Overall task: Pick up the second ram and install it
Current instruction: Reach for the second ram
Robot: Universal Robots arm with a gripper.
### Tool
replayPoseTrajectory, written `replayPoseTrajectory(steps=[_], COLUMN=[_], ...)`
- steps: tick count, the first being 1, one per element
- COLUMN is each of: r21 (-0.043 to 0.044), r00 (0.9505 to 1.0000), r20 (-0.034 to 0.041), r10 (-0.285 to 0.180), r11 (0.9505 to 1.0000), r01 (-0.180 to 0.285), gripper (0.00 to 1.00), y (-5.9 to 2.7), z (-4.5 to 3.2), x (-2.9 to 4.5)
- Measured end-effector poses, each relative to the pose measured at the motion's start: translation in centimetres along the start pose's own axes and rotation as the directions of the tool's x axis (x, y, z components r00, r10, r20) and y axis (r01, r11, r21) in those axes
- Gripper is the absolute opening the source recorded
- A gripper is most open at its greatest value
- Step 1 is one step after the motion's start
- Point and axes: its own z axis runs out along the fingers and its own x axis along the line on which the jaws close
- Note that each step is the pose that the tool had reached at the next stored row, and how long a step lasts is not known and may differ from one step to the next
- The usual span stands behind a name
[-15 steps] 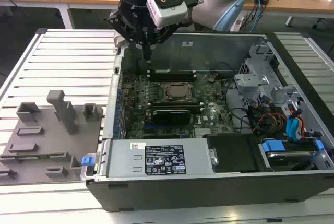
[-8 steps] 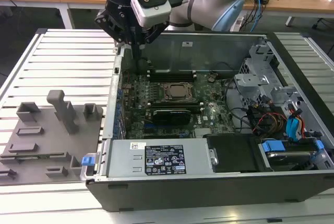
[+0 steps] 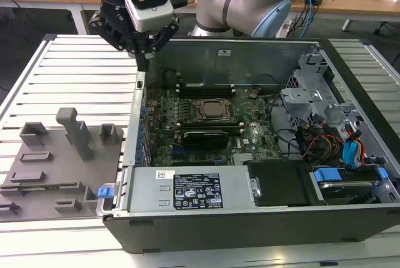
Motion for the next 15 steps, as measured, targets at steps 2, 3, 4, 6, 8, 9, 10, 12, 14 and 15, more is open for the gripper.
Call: replayPoseTrajectory(steps=[2, 3, 4, 6, 8, 9, 10, 12, 14, 15], r21=[0.0, 0.0, 0.0, 0.0, 0.0, 0.0, 0.0, 0.0001, 0.0, 0.0], r00=[1.0, 1.0, 1.0, 1.0, 1.0, 1.0, 1.0, 1.0, 1.0, 1.0], r20=[0.0, 0.0, 0.0, 0.0, 0.0, 0.0, 0.0, -0.0001, 0.0, 0.0], r10=[0.0, 0.0, 0.0, 0.0, 0.0, 0.0, 0.0, 0.0, 0.0, 0.0], r11=[1.0, 1.0, 1.0, 1.0, 1.0, 1.0, 1.0, 1.0, 1.0, 1.0], r01=[0.0, 0.0, 0.0, 0.0, 0.0, 0.0, 0.0, 0.0, 0.0, 0.0], gripper=[0.11, 0.11, 0.11, 0.11, 0.11, 0.11, 0.11, 0.11, 0.11, 0.11], y=[-0.05, -0.06, -0.09, -0.14, -0.21, -0.24, -0.28, -0.33, -0.36, -0.38], z=[-0.02, -0.02, -0.03, -0.05, -0.07, -0.08, -0.1, -0.12, -0.12, -0.13], x=[0.57, 0.81, 1.13, 1.84, 2.76, 3.18, 3.76, 4.38, 4.84, 5.09])
